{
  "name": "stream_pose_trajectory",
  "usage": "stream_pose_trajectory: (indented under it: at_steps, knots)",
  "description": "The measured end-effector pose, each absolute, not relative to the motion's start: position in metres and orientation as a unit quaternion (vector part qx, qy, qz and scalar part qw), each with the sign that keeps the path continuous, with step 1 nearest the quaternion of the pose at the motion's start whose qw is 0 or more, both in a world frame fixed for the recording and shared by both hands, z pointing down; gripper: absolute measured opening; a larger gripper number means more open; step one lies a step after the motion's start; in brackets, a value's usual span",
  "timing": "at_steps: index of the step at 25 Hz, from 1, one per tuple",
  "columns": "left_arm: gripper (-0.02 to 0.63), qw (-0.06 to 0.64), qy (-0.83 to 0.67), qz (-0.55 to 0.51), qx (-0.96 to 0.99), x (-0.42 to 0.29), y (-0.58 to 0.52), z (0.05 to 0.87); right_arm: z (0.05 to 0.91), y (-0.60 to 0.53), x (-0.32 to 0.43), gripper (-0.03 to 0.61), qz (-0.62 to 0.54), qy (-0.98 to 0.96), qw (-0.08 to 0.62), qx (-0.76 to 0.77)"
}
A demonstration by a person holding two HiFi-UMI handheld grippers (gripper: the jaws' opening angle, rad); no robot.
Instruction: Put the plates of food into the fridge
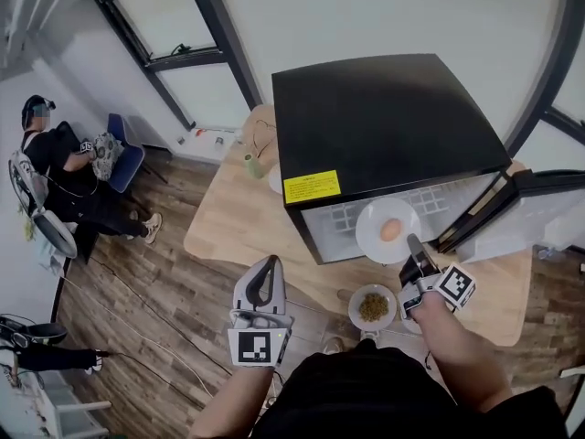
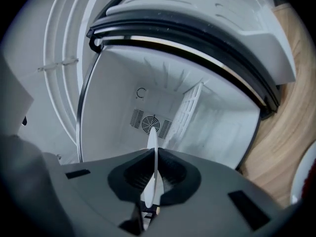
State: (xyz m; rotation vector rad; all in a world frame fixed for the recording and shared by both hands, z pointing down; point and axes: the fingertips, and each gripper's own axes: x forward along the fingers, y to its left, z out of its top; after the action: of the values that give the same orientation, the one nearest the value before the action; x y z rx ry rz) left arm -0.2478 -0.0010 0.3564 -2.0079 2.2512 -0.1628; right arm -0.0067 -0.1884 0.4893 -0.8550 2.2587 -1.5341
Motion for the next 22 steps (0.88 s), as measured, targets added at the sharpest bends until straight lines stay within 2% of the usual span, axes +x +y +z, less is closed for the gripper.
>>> stream_pose_trajectory:
  at_steps: [8, 22]
  knots:
    - [0.005, 0.061, 0.77, -0.055, -0.633, -0.276, 0.007, 0.352, 0.484, -0.202, -0.059, 0.034, -0.521, 0.798, 0.083, -0.292]
    - [0.005, 0.039, 0.793, -0.035, -0.607, -0.304, 0.01, 0.35, 0.477, -0.23, -0.111, 0.034, -0.47, 0.822, 0.026, -0.32]
